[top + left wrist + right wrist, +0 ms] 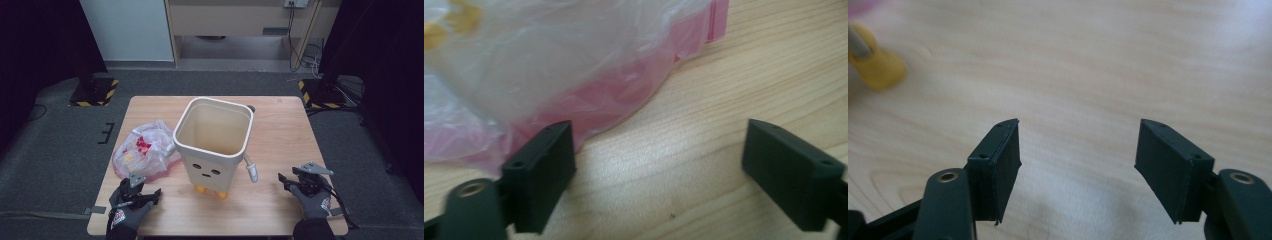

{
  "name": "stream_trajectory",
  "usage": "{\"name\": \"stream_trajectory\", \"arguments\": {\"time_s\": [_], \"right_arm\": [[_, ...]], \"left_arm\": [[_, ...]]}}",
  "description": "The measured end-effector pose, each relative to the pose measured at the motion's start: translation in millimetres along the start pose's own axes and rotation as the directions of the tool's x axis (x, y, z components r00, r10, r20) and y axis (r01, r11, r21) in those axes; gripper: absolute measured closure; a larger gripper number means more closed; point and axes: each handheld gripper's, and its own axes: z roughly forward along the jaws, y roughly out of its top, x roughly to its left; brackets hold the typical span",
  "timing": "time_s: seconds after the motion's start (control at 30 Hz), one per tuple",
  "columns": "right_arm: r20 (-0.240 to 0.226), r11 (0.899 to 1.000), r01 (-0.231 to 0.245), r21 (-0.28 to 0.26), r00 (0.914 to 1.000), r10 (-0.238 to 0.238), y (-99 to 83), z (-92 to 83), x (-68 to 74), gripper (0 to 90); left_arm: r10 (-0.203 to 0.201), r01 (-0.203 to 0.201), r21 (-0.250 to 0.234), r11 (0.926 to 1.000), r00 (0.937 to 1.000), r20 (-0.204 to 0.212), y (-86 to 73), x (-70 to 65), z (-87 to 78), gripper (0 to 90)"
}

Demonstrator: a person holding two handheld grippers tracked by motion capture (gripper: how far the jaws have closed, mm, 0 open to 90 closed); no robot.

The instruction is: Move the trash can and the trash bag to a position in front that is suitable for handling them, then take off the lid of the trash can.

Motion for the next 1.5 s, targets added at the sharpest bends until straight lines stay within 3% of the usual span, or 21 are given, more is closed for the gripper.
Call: {"name": "stream_trajectory", "arguments": {"time_s": [0.03, 0.07, 0.2, 0.37, 0.4, 0.7, 0.8, 0.83, 0.87, 1.03, 1.27, 1.33, 1.5], "right_arm": [[0.0, 1.0, 0.0, 0.0, 1.0, 0.0, 0.0, 0.0, 0.0, 34.1], [0.001, 0.999, -0.018, -0.049, 0.9998, 0.018, 5.3, -6.8, -2.1, 33.8], [-0.015, 0.986, -0.072, -0.149, 0.9974, 0.071, 18.8, -19.8, -5.6, 33.3], [-0.029, 0.979, -0.072, -0.191, 0.9973, 0.068, 35.1, -26.2, -4.0, 33.2], [-0.042, 0.976, -0.077, -0.202, 0.9967, 0.069, 45.1, -28.8, -1.2, 33.0], [-0.064, 0.954, -0.042, -0.298, 0.9977, 0.024, 106.6, -48.8, 10.0, 31.7], [-0.062, 0.952, -0.026, -0.306, 0.998, 0.008, 120.1, -51.4, 13.5, 31.6], [-0.075, 0.948, -0.02, -0.317, 0.9972, -0.004, 132.8, -54.2, 18.0, 31.4], [-0.075, 0.948, -0.02, -0.317, 0.9972, -0.004, 132.8, -54.2, 18.0, 31.4], [-0.101, 0.934, 0.0, -0.358, 0.9942, -0.039, 165.9, -61.1, 32.9, 30.5], [-0.136, 0.921, 0.037, -0.387, 0.9859, -0.096, 202.5, -63.8, 54.9, 30.2], [-0.146, 0.911, 0.038, -0.41, 0.9835, -0.107, 213.3, -65.2, 61.8, 30.2], [-0.185, 0.899, 0.061, -0.435, 0.9703, -0.155, 239.6, -65.1, 83.6, 30.2]], "left_arm": [[0.0, 0.0, 0.0, 1.0, 1.0, 0.0, 0.0, 0.0, 0.0, 8.0], [0.001, -0.001, -0.004, 1.0, 1.0, 0.0, -0.3, -0.1, 0.7, 6.9], [0.006, -0.006, -0.021, 0.9998, 1.0, 0.005, -1.2, -0.5, 4.5, 1.6], [0.003, -0.003, -0.019, 0.9998, 1.0, 0.002, -0.6, -1.1, 5.2, 0.5], [0.003, -0.002, -0.015, 0.9999, 1.0, 0.001, -0.2, -1.5, 5.7, 0.0], [0.002, -0.002, -0.015, 0.9999, 1.0, 0.0, -0.1, -1.7, 5.9, 0.0], [0.001, -0.001, -0.015, 0.9999, 1.0, -0.001, 0.0, -1.9, 6.0, 0.0], [0.0, 0.0, -0.015, 0.9999, 1.0, -0.003, 0.1, -2.1, 6.2, 0.0], [0.0, 0.0, -0.015, 0.9999, 1.0, -0.003, 0.1, -2.1, 6.2, 0.0], [0.0, 0.0, -0.015, 0.9999, 1.0, -0.002, 0.1, -2.0, 6.2, 0.0], [-0.001, 0.001, -0.016, 0.9999, 1.0, 0.0, 0.1, -1.9, 6.3, 0.0], [0.0, 0.0, -0.016, 0.9999, 1.0, -0.001, 0.1, -2.0, 6.3, 0.0], [0.001, -0.001, -0.015, 0.9999, 1.0, -0.001, 0.2, -2.0, 6.4, 0.0]]}}
